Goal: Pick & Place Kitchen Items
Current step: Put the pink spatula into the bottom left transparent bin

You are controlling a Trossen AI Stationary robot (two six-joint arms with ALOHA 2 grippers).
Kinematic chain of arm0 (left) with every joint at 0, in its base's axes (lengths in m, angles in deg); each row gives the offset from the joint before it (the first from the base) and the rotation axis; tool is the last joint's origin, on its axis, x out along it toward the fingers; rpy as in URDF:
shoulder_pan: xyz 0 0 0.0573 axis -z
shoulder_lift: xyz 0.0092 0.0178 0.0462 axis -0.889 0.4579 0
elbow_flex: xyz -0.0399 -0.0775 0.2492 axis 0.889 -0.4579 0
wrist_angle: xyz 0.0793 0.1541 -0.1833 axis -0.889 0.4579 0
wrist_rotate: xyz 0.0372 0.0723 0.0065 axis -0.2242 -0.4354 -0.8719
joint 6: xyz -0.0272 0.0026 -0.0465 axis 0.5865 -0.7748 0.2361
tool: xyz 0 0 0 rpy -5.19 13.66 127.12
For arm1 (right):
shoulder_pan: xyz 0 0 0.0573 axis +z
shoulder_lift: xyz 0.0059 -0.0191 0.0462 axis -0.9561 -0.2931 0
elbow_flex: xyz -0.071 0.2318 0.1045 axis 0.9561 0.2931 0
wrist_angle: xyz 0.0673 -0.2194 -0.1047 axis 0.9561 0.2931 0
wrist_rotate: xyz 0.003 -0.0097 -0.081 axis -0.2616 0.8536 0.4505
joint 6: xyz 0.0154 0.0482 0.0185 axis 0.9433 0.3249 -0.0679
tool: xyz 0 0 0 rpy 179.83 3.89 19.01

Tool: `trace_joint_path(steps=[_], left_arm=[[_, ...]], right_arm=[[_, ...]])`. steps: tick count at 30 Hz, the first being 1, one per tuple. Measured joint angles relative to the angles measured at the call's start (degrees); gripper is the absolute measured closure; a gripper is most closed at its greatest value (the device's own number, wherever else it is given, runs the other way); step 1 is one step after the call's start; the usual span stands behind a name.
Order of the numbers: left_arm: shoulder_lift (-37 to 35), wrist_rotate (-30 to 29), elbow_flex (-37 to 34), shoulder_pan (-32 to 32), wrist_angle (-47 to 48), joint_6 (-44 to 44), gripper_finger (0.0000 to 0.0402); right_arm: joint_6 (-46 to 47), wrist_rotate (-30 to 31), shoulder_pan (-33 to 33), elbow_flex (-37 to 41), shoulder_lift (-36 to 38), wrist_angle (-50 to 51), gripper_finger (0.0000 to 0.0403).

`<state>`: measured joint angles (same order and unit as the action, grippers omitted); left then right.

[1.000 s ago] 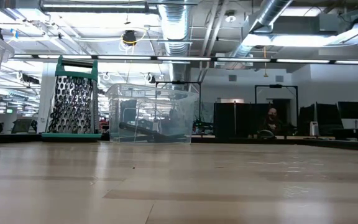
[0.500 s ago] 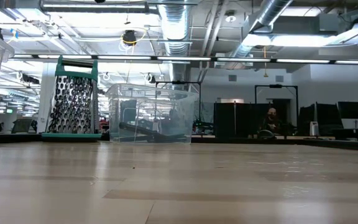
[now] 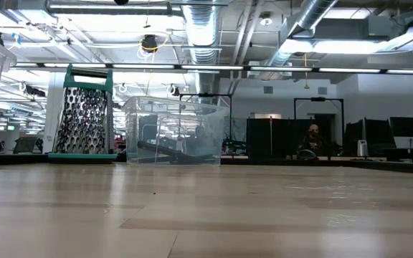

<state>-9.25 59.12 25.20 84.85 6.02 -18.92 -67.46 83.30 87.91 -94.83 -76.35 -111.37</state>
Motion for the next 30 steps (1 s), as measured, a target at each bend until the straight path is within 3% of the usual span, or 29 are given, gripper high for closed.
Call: trace_joint_path(steps=[2, 9, 16, 21, 30], left_arm=[[0.0, 0.43, 0.0, 0.47, -0.07, -0.13, 0.0386], [0.0, -4.19, -0.04, 2.17, -0.01, -1.35, 0.0397], [-0.02, -11.48, -0.04, 3.88, -0.12, -1.06, 0.04], [-0.02, -14.74, -0.04, 5.93, -0.04, -1.12, 0.04], [-2.58, -24.64, -0.07, 10.62, 1.04, -1.94, 0.0401]], right_arm=[[0.25, -0.69, 0.01, 0.0, 0.0, 0.03, 0.0352], [1.02, -0.68, -0.16, 0.0, 0.0, 0.55, 0.0348], [2.82, 8.42, -0.81, -0.03, 0.3, 1.05, 0.024], [2.39, 8.78, -0.85, -0.04, 2.88, 1.66, 0.0168], [-0.6, 9.1, 1.96, -0.09, 10.64, 7.28, 0.0144]])
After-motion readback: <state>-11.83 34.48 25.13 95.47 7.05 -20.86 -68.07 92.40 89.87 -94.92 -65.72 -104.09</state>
